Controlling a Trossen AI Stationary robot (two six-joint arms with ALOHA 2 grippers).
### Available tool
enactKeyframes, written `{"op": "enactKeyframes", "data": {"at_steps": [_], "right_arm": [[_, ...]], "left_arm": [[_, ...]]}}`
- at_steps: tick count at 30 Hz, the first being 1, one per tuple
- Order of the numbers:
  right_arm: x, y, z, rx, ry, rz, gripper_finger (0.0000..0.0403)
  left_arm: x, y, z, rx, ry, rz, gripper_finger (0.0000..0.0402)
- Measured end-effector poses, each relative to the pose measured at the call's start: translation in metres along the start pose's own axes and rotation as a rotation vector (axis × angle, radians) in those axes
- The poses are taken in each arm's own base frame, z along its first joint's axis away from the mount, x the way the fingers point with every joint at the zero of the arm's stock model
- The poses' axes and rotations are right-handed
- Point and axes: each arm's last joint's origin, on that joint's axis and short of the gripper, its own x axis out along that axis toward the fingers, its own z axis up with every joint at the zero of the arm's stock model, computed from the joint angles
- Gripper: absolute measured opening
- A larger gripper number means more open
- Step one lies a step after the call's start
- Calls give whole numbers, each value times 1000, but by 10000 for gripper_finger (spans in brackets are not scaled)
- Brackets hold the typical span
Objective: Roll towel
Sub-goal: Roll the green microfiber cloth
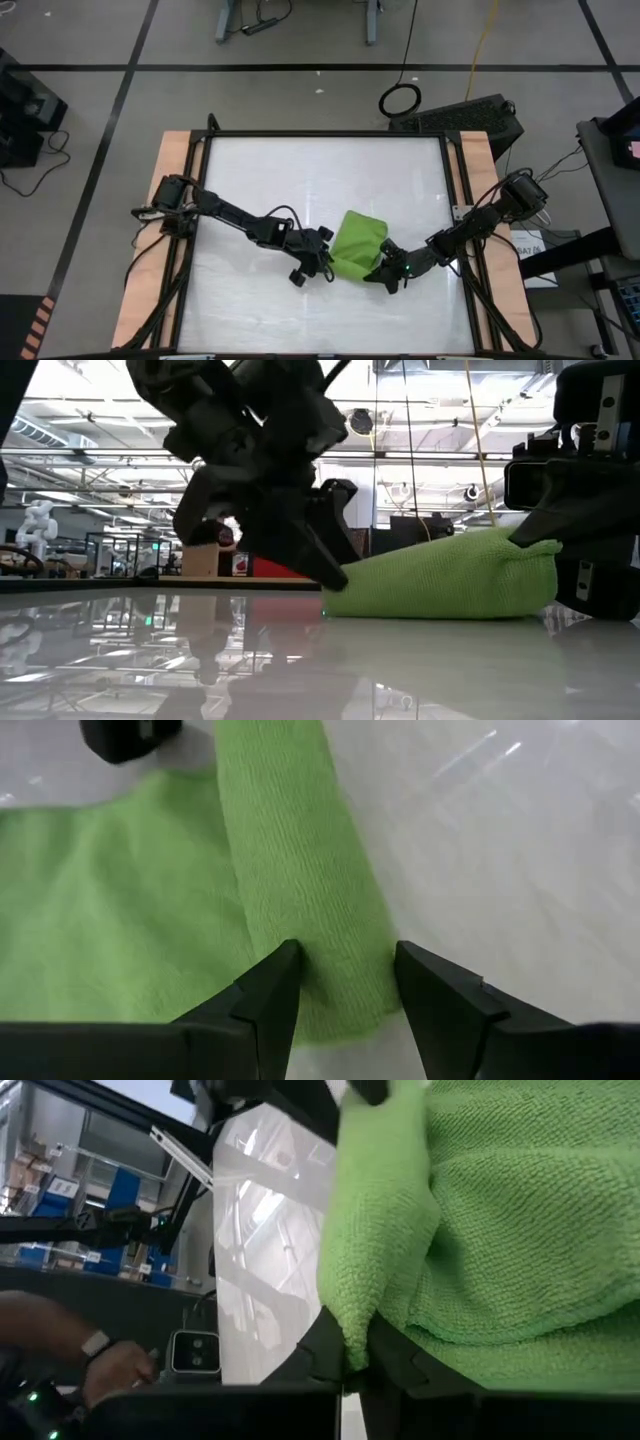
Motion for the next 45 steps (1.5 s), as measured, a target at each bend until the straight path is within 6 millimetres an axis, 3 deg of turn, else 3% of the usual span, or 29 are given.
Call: {"op": "enactKeyframes", "data": {"at_steps": [15, 21, 26, 32, 45], "right_arm": [[1, 3, -3, -95, 92, 28, 6], [2, 4, -3, -125, 111, 36, 19], [1, 5, -3, -138, 117, 44, 77], [-6, 12, 0, -190, 112, 76, 135], [-31, 28, 21, -471, -125, -6, 130]], "left_arm": [[18, 0, -8, -60, -14, 41, 166], [18, -1, -8, -60, -24, 5, 89], [18, -3, -9, -64, -32, -57, 13], [18, -4, -12, -75, -15, -101, 11], [18, -5, -12, -126, -18, -129, 8]]}}
